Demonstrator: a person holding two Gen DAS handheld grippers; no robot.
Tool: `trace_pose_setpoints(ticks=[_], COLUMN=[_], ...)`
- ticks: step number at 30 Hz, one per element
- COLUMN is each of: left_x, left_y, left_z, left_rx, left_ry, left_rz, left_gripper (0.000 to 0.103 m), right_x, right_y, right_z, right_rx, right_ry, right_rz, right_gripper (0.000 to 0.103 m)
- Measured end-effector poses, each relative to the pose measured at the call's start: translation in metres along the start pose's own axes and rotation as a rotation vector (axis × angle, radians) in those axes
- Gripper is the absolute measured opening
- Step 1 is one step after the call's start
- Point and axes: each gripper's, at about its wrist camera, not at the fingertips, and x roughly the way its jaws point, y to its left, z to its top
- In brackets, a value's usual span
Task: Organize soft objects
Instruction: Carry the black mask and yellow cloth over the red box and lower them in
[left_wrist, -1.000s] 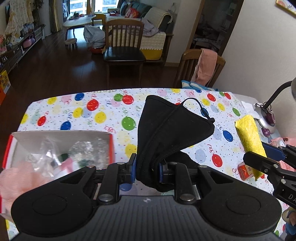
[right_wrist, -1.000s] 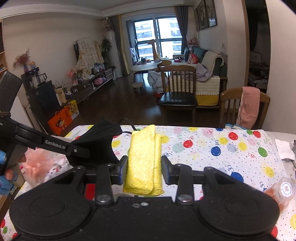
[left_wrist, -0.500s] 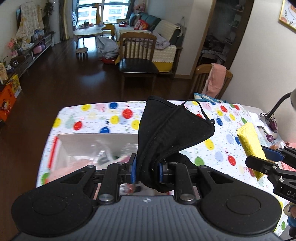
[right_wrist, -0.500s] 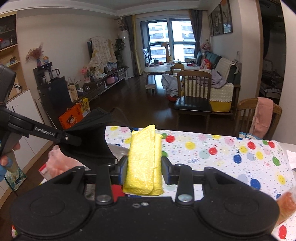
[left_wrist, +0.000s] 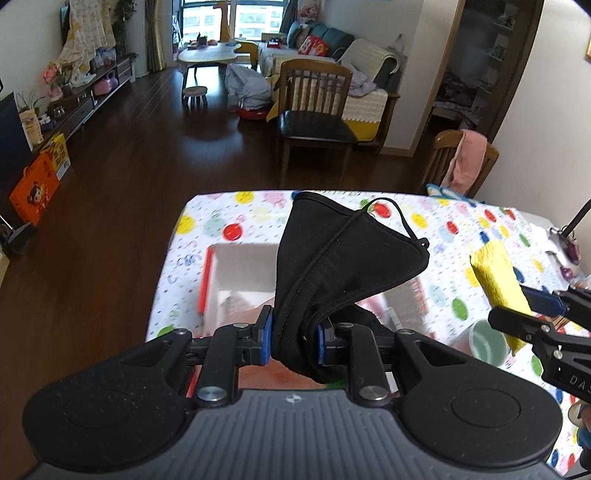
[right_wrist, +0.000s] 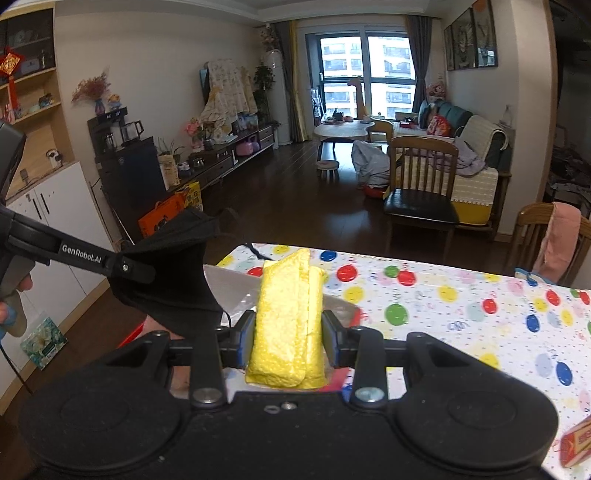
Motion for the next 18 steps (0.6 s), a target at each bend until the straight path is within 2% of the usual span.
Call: trace_pose_setpoints(ticks=[8,18], left_x=[0.018,0.048], left_y=[0.031,0.039], left_z=[-0.020,-0.035], left_rx=[0.034,0.076], left_ry=[0.039,0.045], left_rz=[0.033,0.034], left_gripper=[0.021,0.021], right_x=[0.031,0.067], right_y=[0.030,0.043], right_z=[-0.007,-0.020], right_rx=[0.007,0.019], right_ry=[0.053,0.126], right_rz=[-0.013,-0.077], right_gripper=[0.036,0.036])
